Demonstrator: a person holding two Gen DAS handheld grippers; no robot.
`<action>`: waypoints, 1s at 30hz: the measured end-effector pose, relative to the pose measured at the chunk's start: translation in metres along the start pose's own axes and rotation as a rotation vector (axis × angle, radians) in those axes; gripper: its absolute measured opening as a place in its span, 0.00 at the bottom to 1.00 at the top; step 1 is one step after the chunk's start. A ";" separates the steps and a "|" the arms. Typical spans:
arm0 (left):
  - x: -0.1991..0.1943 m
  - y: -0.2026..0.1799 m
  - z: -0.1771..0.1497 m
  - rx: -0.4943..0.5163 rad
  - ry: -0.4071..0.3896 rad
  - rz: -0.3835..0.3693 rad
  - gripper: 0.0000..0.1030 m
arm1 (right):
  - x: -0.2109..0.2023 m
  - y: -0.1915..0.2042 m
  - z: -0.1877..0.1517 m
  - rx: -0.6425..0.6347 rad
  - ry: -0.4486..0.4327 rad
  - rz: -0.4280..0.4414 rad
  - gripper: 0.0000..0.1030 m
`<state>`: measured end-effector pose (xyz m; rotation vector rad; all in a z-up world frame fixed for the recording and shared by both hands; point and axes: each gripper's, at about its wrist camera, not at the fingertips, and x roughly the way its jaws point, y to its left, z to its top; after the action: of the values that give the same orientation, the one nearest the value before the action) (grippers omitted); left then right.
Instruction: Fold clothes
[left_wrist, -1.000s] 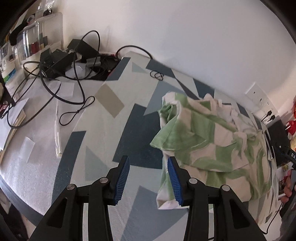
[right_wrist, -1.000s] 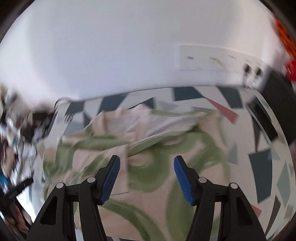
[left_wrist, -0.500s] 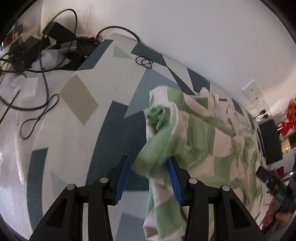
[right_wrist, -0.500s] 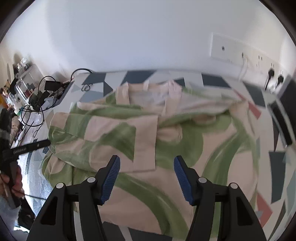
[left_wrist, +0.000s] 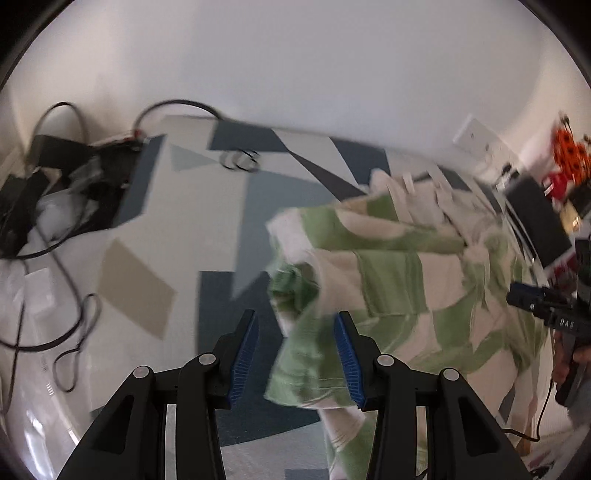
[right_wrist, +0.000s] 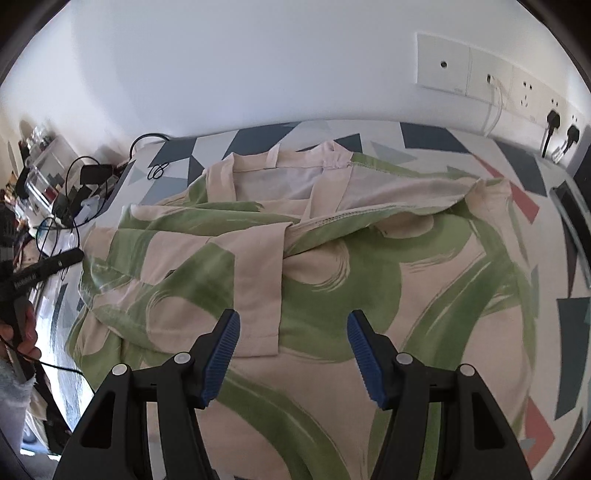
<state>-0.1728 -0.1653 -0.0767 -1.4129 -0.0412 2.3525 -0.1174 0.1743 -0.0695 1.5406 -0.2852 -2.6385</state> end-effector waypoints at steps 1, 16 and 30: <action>0.004 -0.003 0.000 -0.001 0.005 0.004 0.41 | 0.002 0.000 0.000 0.001 0.003 0.005 0.62; -0.006 -0.021 -0.013 -0.155 0.020 -0.026 0.04 | 0.022 -0.002 0.000 0.008 0.063 0.068 0.62; -0.064 -0.023 0.008 -0.287 -0.119 -0.204 0.03 | 0.028 0.010 0.001 -0.041 0.071 0.137 0.62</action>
<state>-0.1458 -0.1653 -0.0137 -1.3173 -0.5492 2.3232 -0.1326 0.1605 -0.0912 1.5398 -0.3175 -2.4655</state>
